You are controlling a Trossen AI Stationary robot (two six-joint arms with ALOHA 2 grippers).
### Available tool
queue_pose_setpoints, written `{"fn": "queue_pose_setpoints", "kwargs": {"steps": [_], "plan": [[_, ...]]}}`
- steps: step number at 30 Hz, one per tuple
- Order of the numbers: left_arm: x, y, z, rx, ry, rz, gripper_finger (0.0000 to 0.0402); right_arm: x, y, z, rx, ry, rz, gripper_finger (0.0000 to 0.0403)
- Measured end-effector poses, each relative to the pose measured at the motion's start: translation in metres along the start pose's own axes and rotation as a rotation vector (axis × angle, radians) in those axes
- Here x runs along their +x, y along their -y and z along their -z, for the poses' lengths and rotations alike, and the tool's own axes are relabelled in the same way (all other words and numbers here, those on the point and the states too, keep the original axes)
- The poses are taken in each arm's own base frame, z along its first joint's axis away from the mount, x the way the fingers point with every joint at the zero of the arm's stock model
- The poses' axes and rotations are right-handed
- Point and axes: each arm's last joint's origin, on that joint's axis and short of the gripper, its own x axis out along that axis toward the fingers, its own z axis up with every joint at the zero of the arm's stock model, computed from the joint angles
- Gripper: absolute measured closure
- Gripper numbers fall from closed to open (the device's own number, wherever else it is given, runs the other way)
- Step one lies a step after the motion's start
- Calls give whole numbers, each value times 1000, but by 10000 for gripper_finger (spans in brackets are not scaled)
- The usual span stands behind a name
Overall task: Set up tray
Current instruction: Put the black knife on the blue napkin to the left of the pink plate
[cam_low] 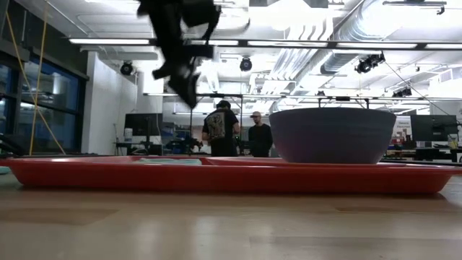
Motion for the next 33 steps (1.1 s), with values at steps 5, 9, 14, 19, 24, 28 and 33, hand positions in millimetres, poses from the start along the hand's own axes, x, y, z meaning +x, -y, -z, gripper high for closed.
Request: {"fn": "queue_pose_setpoints", "kwargs": {"steps": [5,9,14,19,24,28,33], "plan": [[-54,-34,-26,-61,119,-97,218,2,2,-1,24,-3,9,269],[-108,-60,-36,-155,258,-185,219,5,8,0,50,-25,43,269],[-171,-80,-28,-264,382,-299,218,11,18,-3,96,-30,92,269],[-213,-80,7,-352,353,-374,219,16,29,-6,102,-37,143,269],[-249,-65,62,-438,258,-418,220,21,40,-8,111,-53,167,269],[-270,-47,110,-490,287,-425,220,21,48,-8,124,-56,188,269],[-269,-13,166,-574,471,-328,220,19,52,-8,153,-45,215,269]]}}
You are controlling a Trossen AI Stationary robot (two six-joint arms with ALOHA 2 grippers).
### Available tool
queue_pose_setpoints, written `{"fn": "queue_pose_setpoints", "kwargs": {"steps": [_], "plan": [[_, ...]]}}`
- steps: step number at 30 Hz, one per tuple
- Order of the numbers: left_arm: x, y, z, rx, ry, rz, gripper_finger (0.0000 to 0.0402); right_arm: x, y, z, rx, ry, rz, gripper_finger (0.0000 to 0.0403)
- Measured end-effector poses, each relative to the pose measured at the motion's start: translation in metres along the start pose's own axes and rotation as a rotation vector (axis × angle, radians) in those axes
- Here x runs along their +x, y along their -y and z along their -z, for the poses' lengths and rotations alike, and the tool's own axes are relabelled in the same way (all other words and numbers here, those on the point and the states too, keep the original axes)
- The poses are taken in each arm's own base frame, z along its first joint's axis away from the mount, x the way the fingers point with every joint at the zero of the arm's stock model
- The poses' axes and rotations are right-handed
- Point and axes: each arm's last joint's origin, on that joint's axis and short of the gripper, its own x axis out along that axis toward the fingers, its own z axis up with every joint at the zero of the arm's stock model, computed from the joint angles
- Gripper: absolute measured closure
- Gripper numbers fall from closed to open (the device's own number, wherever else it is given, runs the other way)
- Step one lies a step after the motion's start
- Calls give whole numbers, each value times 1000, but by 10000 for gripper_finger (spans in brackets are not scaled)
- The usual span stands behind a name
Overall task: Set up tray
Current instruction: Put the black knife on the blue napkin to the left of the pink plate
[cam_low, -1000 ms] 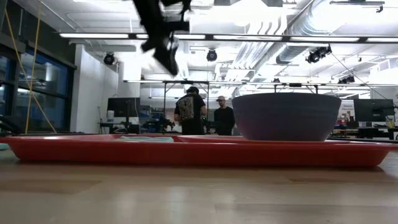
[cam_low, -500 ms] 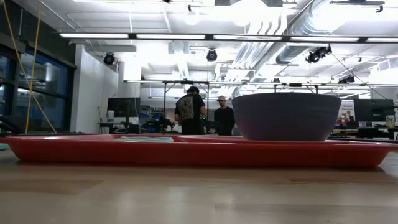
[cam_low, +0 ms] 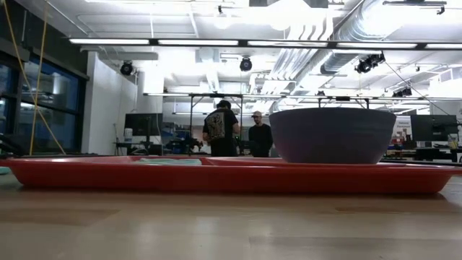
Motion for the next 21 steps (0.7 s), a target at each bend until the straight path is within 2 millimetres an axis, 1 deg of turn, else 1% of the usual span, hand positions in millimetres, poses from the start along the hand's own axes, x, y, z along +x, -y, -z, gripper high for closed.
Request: {"fn": "queue_pose_setpoints", "kwargs": {"steps": [3,6,10,12,15,18,21], "plan": [[0,8,29,-55,131,127,220,0,1,-1,19,12,30,269],[9,20,57,-79,187,236,220,2,3,-1,69,15,48,269],[19,33,87,-141,226,352,220,3,6,-2,143,27,81,269],[24,39,97,-169,239,409,220,5,8,-3,187,34,106,269],[32,47,111,-224,230,472,220,13,11,-1,251,23,159,269],[36,51,118,-303,264,524,220,31,14,4,318,-18,230,269],[38,54,118,-386,324,581,220,56,18,15,390,-90,318,269]]}}
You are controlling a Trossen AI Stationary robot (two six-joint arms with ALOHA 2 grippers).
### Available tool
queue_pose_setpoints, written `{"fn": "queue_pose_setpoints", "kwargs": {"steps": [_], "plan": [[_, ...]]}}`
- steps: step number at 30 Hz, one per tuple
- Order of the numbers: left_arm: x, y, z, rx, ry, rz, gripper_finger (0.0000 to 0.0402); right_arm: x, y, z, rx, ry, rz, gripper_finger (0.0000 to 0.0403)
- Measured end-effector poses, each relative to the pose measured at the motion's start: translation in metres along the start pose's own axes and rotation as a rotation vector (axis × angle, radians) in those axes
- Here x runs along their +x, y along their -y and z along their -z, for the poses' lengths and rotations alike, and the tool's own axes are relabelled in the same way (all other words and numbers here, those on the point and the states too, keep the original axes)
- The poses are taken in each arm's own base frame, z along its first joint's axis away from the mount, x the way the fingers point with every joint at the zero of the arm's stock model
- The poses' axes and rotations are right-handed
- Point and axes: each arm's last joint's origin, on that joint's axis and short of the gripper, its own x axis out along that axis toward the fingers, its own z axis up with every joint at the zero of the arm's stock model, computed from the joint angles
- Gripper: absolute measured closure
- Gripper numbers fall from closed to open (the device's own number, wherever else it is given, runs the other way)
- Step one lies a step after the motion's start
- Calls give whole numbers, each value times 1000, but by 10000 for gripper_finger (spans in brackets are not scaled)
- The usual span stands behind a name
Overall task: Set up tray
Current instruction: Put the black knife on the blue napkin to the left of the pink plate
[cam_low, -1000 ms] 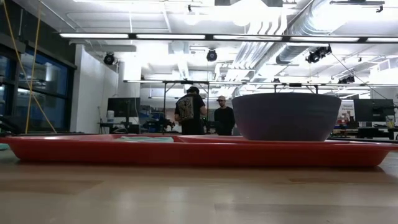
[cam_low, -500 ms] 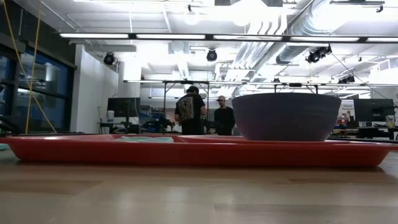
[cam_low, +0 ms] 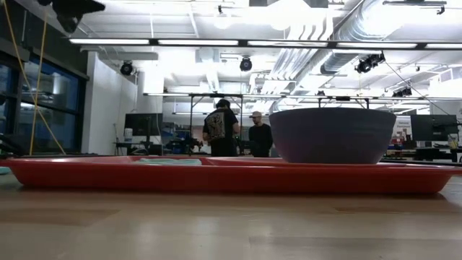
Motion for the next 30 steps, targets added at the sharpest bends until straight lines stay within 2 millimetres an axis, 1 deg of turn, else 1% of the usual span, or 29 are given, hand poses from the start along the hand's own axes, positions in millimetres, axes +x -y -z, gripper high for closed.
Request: {"fn": "queue_pose_setpoints", "kwargs": {"steps": [3,7,10,12,15,19,23,27,30], "plan": [[1,2,0,-60,66,72,220,28,2,12,60,-73,98,269],[-4,3,2,-53,86,124,220,62,12,33,133,-191,215,269],[-12,3,6,-36,101,126,220,82,24,53,207,-305,279,269],[-20,3,8,-22,123,127,220,94,31,67,253,-368,289,269],[-31,2,15,-21,131,111,220,107,36,84,321,-396,224,269],[-43,1,22,-21,152,92,220,120,41,101,398,-374,128,269],[-42,2,23,-20,128,107,220,128,50,117,463,-365,85,269],[-40,1,24,-17,121,108,220,140,59,134,502,-423,86,269],[-40,1,24,-15,122,106,220,153,65,144,498,-465,81,263]]}}
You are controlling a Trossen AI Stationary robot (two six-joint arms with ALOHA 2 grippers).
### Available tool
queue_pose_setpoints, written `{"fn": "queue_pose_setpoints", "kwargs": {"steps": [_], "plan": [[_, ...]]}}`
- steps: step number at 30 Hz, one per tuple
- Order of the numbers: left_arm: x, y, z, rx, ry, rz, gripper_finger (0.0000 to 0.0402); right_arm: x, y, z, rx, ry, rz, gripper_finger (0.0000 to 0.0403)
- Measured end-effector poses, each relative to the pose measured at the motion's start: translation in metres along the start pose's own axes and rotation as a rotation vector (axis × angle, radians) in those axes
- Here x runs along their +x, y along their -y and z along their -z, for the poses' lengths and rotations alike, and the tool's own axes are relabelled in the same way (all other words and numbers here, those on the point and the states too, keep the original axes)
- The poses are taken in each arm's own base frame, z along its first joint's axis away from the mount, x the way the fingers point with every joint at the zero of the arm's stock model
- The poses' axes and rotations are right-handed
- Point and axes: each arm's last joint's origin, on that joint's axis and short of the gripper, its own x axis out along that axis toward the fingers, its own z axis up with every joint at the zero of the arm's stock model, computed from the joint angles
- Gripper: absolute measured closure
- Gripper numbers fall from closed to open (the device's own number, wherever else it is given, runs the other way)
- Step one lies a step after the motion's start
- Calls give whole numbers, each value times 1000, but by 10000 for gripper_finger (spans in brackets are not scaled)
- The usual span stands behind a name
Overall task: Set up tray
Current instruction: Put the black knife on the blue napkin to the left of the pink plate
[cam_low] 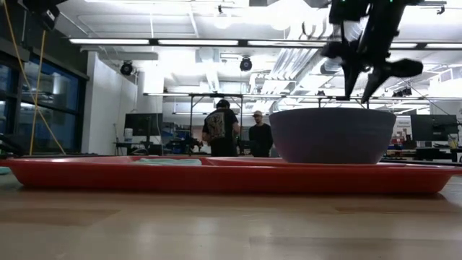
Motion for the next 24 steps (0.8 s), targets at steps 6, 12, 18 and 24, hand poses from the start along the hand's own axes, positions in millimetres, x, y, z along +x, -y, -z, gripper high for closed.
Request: {"fn": "queue_pose_setpoints", "kwargs": {"steps": [6,12,18,24], "plan": [[0,0,0,-18,0,3,220,23,15,-4,30,-57,25,225],[0,0,0,-29,2,-4,220,43,24,-7,74,-86,-17,190],[0,0,0,-34,2,-5,220,65,33,-3,106,-117,-84,193],[0,0,0,-34,3,-6,220,74,38,0,98,-127,-88,211]]}}
